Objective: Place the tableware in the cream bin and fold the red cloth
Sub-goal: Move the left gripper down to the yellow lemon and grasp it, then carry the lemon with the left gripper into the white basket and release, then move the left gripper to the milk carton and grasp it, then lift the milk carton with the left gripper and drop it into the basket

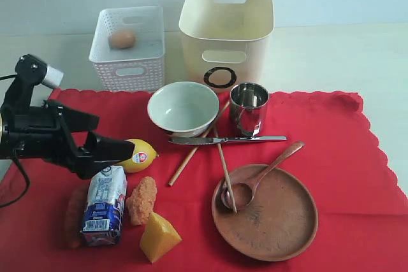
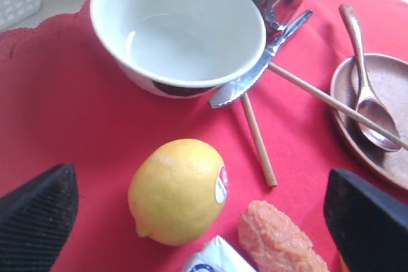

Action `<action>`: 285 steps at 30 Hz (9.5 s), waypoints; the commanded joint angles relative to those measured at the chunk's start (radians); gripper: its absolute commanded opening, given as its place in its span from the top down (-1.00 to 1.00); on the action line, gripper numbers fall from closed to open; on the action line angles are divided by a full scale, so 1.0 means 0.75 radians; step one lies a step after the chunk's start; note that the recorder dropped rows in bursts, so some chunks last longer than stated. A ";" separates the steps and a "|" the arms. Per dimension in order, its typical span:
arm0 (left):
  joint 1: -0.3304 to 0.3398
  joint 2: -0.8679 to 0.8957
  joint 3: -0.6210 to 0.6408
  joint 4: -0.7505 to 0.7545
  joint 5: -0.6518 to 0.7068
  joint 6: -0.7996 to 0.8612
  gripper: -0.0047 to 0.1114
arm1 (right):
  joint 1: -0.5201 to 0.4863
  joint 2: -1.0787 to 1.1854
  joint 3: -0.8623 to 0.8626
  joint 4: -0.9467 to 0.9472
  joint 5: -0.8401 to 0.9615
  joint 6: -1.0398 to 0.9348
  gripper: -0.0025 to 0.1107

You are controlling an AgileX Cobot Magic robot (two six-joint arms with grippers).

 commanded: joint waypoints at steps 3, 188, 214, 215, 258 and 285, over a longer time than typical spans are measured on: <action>0.003 0.000 -0.002 -0.038 -0.023 0.175 -0.89 | 0.003 -0.010 0.006 -0.004 -0.002 0.002 0.96; -0.210 -0.146 0.152 -0.205 0.307 -0.116 -0.50 | 0.003 -0.010 0.006 -0.004 -0.002 0.002 0.96; -0.210 0.059 -0.080 0.559 0.389 -1.024 -0.50 | 0.003 -0.010 0.006 -0.004 -0.002 0.002 0.96; -0.210 0.079 -0.080 0.559 0.389 -1.014 -0.50 | 0.003 -0.010 0.006 -0.004 -0.002 0.002 0.96; -0.185 0.030 -0.309 0.559 0.160 -1.023 0.91 | 0.003 -0.010 0.006 -0.004 0.036 0.002 0.96; -0.009 0.122 -0.884 0.404 0.595 -1.044 0.91 | 0.003 -0.010 0.006 -0.004 0.036 0.002 0.96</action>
